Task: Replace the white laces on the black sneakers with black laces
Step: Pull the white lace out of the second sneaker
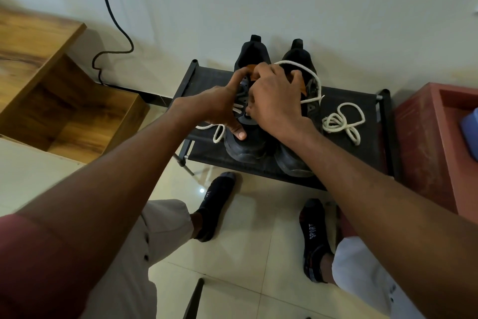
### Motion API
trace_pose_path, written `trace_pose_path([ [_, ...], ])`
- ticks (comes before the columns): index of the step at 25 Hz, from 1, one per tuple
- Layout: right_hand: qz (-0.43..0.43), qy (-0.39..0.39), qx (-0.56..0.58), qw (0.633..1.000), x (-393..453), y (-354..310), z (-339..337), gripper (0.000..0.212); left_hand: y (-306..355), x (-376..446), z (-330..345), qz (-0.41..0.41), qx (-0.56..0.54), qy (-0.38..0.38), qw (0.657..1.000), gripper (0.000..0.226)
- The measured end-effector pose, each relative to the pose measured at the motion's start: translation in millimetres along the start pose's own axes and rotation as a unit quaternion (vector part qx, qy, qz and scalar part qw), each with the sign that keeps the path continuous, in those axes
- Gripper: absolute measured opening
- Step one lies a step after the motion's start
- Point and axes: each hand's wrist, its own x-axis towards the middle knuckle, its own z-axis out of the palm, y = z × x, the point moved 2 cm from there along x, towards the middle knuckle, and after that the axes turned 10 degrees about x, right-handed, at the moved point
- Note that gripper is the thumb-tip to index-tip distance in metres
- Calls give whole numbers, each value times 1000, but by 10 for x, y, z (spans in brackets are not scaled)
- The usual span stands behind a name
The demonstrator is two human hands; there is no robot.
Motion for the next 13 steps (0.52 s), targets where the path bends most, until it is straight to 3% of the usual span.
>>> trace_pose_path([
  [2, 10, 72, 82, 994, -87, 14, 16, 3, -11, -22, 7, -1, -19, 15, 1000, 150],
  [4, 51, 165, 163, 971, -86, -16, -129, 7, -41, -16, 28, 4, -31, 22, 999, 149],
  [6, 110, 334, 256, 900, 148, 70, -562, 16, -82, -3, 54, 11, -38, 24, 999, 147],
  [8, 131, 512, 309, 791, 390, 315, -1137, 22, -106, 24, 57, 12, -33, 25, 999, 147],
  [9, 127, 554, 308, 763, 438, 462, -1296, 21, -92, 30, 50, 10, -27, 22, 999, 147],
  [10, 122, 542, 314, 770, 433, 584, -1328, 18, -67, 29, 40, 9, -16, 17, 1000, 148],
  [11, 127, 477, 321, 808, 389, 641, -1252, 15, -43, 32, 27, 7, 0, 13, 1000, 148],
  [13, 145, 238, 292, 915, 240, 615, -917, 16, -8, 44, -6, 11, 27, 20, 999, 149],
])
